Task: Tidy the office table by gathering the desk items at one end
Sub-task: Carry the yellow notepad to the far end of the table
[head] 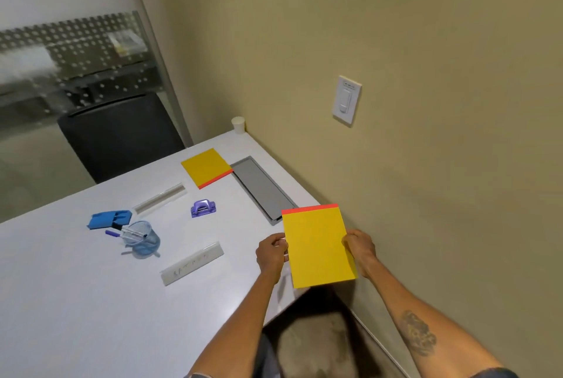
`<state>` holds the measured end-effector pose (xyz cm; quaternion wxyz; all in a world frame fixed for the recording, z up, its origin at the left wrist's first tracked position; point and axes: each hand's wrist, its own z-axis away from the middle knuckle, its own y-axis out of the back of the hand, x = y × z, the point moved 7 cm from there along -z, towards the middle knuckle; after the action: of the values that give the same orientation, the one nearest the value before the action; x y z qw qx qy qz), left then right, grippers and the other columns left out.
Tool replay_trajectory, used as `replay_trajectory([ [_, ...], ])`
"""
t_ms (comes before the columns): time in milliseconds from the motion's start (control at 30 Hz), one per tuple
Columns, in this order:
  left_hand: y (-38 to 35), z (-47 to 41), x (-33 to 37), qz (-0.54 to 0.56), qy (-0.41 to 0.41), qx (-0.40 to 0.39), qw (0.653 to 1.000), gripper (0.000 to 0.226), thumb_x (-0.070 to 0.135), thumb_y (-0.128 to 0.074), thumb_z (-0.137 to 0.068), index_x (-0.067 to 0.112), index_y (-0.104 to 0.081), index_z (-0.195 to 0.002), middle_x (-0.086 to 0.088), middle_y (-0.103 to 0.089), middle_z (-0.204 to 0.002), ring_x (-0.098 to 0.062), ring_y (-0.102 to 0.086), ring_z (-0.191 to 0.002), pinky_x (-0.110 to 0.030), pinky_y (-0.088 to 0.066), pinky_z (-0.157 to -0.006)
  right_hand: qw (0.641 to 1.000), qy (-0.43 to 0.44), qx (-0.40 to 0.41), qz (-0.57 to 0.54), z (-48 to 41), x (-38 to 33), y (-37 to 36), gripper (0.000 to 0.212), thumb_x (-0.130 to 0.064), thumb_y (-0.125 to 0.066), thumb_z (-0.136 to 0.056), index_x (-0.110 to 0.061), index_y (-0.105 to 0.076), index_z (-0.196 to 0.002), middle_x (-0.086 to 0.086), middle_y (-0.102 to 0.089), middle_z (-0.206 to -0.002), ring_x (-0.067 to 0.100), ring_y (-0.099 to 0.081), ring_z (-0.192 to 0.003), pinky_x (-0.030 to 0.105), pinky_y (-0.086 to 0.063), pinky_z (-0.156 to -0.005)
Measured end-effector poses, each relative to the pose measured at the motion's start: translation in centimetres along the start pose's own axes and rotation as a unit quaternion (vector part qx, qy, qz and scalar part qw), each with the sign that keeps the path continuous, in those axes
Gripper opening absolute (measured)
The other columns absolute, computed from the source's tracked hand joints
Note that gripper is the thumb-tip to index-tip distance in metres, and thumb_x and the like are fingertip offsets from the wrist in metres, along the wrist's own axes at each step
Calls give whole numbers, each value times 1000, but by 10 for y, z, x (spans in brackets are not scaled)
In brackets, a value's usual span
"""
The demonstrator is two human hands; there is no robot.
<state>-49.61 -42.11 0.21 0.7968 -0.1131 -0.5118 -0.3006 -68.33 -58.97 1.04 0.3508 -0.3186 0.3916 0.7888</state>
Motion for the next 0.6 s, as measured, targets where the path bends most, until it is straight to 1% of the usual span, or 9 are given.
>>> replay_trajectory([
  [67,4,-12,-1,8,6,19,1000,29,1,-53,-94,2,-71,-117,-25,-72,-106,-40,-71,-97,-50,-60,-88,1000,2,-12,6,-15,-12,-14,28,0,-52,-83,3,-69,-105,26,-68,-104,23,-55,-80,31,-41,-70],
  [167,4,-32,-3,24,19,34,999,27,4,-54,-97,2,-70,-118,-24,-71,-111,-42,-70,-101,-49,-60,-90,999,8,-33,40,-38,-30,-31,13,-1,-51,-83,10,-57,-86,26,-53,-84,22,-44,-74,31,-33,-66],
  [200,3,-39,-3,27,24,39,999,27,5,-54,-98,2,-70,-119,-23,-71,-111,-41,-70,-102,-49,-59,-91,997,13,-41,57,-46,-36,-37,7,-2,-50,-83,3,-50,-78,21,-47,-80,22,-40,-73,32,-30,-66],
  [267,-1,-55,-3,28,31,48,998,27,5,-54,-99,2,-69,-120,-22,-71,-113,-40,-70,-102,-49,-59,-92,994,33,-60,81,-65,-46,-47,13,-2,-49,-84,-9,-42,-75,15,-40,-77,21,-35,-72,32,-26,-65],
  [333,-9,-69,-2,25,33,61,997,28,5,-52,-99,2,-69,-121,-21,-71,-113,-37,-70,-95,-48,-58,-93,989,51,-75,114,-85,-55,-54,18,-1,-49,-85,-11,-39,-74,13,-35,-75,20,-32,-70,33,-24,-65],
  [433,-24,-87,6,11,44,87,995,30,5,-48,-100,2,-68,-122,-20,-72,-113,-34,-68,-91,-49,-57,-94,983,54,-102,140,-119,-65,-61,28,-5,-49,-90,-19,-38,-68,5,-41,-77,20,-39,-80,30,-30,-66],
  [467,-29,-93,7,8,49,91,995,30,6,-47,-100,3,-68,-122,-20,-71,-115,-36,-69,-96,-50,-57,-94,981,49,-116,150,-129,-68,-62,24,-6,-49,-91,-19,-44,-71,8,-46,-83,20,-42,-84,29,-33,-67],
  [533,-41,-104,11,3,58,96,994,32,7,-46,-100,4,-67,-125,-19,-69,-120,-38,-68,-104,-50,-55,-96,978,44,-130,158,-152,-72,-62,10,-5,-50,-91,-2,-57,-84,23,-50,-88,22,-43,-82,32,-32,-70],
  [600,-51,-113,13,8,66,104,992,33,8,-46,-101,5,-65,-128,-17,-68,-124,-36,-68,-107,-50,-55,-97,976,45,-136,164,-168,-75,-63,12,-3,-50,-89,8,-54,-86,26,-44,-84,23,-40,-77,34,-28,-69],
])
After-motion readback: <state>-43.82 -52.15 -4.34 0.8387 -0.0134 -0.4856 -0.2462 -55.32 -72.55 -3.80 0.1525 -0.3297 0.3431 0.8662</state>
